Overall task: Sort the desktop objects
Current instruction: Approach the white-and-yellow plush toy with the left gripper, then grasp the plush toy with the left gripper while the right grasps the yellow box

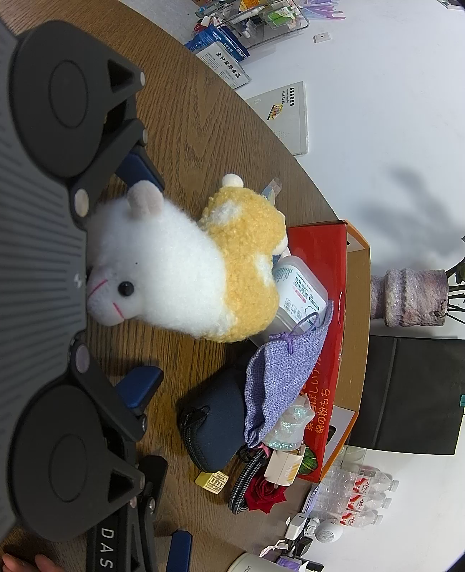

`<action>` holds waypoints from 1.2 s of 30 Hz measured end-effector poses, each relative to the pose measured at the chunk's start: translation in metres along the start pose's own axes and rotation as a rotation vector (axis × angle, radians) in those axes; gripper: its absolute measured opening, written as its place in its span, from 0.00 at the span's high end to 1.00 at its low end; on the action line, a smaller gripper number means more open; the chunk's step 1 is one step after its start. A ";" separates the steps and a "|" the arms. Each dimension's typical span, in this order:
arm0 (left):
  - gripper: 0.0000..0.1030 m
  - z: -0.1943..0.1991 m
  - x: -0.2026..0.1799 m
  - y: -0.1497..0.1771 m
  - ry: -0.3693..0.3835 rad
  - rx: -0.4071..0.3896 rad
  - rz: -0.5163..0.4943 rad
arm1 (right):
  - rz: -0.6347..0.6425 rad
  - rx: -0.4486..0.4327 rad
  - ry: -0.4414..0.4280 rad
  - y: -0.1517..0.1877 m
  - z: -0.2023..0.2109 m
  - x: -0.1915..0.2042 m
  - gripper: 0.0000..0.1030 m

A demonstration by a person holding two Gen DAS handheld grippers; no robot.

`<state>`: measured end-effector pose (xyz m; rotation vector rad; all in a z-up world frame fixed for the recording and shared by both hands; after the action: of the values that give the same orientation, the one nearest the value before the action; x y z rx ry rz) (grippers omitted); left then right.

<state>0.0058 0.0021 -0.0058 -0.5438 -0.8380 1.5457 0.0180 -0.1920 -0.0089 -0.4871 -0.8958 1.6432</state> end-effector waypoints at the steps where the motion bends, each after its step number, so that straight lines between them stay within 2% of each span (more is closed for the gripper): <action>1: 0.00 0.000 0.000 0.000 0.000 0.000 0.000 | 0.000 0.000 0.000 0.000 0.000 0.000 0.00; 25: 0.00 -0.001 -0.003 0.000 0.003 -0.003 0.011 | 0.002 0.002 0.008 0.000 0.000 0.002 0.00; 27: 0.00 0.002 0.003 -0.001 0.028 -0.024 0.043 | 0.006 0.003 0.004 0.000 0.000 0.000 0.00; 30: 0.00 0.016 0.017 -0.003 0.100 -0.115 0.078 | 0.016 0.012 -0.018 -0.002 0.001 -0.002 0.00; 33: 0.00 0.023 0.021 -0.013 0.122 -0.155 0.033 | 0.031 -0.003 -0.041 -0.006 0.003 -0.008 0.11; 34: 0.01 0.023 0.022 -0.016 0.135 -0.155 0.015 | 0.029 -0.009 -0.040 -0.008 0.003 -0.010 0.18; 36: 0.04 0.022 0.023 -0.021 0.160 -0.149 -0.011 | 0.013 -0.022 -0.033 -0.015 0.001 -0.017 0.25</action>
<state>-0.0010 0.0203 0.0274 -0.7597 -0.8350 1.4161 0.0317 -0.2079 0.0012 -0.4829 -0.9383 1.6584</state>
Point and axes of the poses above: each gripper's, at about its wrist camera, not at the fingertips, and z roughly against the way its jaws point, x to its left, y to its underside, the point moved 1 cm from there along -z, roughly the way its jaws point, and after that the axes turned 11 degrees about -y, right-handed, at the moved point
